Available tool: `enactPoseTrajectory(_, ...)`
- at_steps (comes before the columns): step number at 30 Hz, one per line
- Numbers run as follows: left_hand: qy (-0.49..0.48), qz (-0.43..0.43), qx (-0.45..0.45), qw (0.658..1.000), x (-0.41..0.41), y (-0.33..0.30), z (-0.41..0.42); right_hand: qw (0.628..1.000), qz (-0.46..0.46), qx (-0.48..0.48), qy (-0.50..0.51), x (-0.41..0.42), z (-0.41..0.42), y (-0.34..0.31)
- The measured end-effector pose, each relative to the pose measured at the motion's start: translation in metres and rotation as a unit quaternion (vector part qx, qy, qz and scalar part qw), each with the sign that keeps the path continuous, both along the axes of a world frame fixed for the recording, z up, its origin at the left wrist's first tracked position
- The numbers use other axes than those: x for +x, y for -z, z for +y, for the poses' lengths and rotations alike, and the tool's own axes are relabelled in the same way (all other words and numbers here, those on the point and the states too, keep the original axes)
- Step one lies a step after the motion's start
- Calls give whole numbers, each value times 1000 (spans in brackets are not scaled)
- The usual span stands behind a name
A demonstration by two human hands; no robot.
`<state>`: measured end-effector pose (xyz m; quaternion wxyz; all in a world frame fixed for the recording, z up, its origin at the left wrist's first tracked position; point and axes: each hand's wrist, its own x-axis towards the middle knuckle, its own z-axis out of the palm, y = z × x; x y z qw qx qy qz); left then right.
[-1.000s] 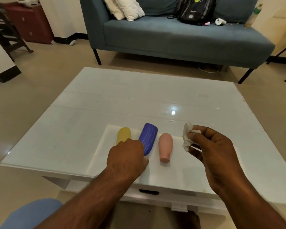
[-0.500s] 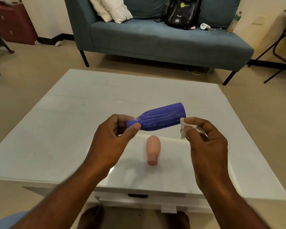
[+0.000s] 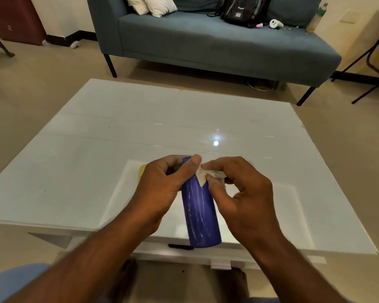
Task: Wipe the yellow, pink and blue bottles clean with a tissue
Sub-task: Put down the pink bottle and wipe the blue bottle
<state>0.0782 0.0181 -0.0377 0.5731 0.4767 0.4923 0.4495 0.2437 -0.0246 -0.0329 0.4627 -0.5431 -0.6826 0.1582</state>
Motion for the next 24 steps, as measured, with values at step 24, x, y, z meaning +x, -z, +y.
enactPoseTrajectory(24, 91, -58, -90, 990, -5, -8, 2, 1000, 2, 13, 0, 9, 3, -4)
